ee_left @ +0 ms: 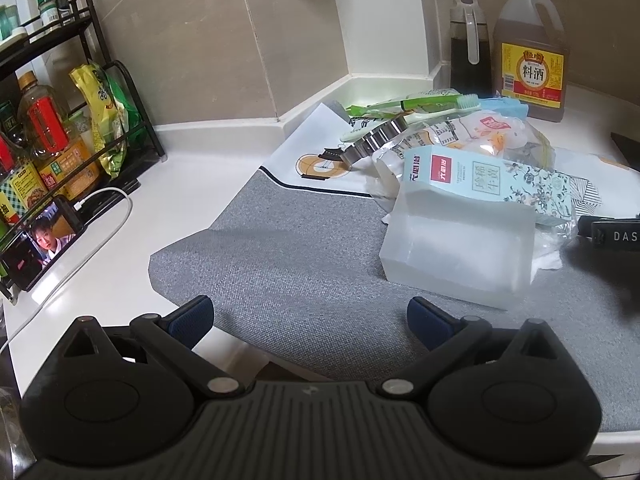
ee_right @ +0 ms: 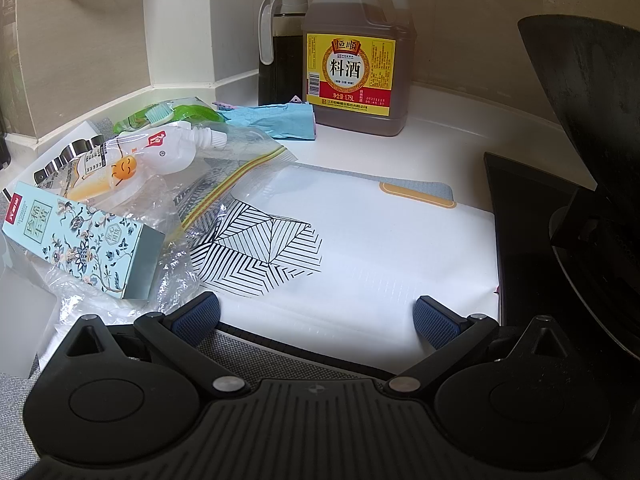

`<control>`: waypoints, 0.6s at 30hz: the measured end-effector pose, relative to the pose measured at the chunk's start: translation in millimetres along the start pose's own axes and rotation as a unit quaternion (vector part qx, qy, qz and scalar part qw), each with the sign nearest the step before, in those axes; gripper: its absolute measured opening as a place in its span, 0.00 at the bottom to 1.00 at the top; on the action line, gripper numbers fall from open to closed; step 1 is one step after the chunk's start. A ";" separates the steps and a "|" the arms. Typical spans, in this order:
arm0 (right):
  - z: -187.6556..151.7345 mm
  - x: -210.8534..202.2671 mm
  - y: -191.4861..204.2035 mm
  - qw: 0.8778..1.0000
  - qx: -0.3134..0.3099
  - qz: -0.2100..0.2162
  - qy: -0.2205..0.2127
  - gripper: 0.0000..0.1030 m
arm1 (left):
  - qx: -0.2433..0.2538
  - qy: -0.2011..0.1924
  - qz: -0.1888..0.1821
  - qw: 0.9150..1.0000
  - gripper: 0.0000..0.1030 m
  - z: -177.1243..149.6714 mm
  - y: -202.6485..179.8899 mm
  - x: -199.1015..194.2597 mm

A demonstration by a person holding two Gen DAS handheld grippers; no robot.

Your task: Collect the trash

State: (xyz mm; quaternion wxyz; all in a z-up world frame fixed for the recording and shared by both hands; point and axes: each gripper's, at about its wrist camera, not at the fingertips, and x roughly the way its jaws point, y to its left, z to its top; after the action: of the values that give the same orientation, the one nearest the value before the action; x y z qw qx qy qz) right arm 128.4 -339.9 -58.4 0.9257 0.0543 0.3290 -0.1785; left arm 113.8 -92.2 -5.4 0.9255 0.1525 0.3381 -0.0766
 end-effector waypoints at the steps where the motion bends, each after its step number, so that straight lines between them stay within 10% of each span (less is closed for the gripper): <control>1: 0.0 0.0 0.0 1.000 0.000 0.000 0.000 1.00 | 0.000 -0.001 0.000 1.000 1.00 0.0 0.2 -0.1; 18: 0.1 0.1 -0.2 1.000 0.000 0.001 0.001 1.00 | 0.000 -0.002 0.002 1.000 1.00 0.2 -0.3 -0.5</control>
State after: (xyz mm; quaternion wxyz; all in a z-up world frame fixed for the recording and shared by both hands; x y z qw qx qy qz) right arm 128.4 -340.2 -58.4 0.9256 0.0551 0.3298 -0.1775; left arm 113.5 -92.5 -5.0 0.9264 0.1527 0.3358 -0.0754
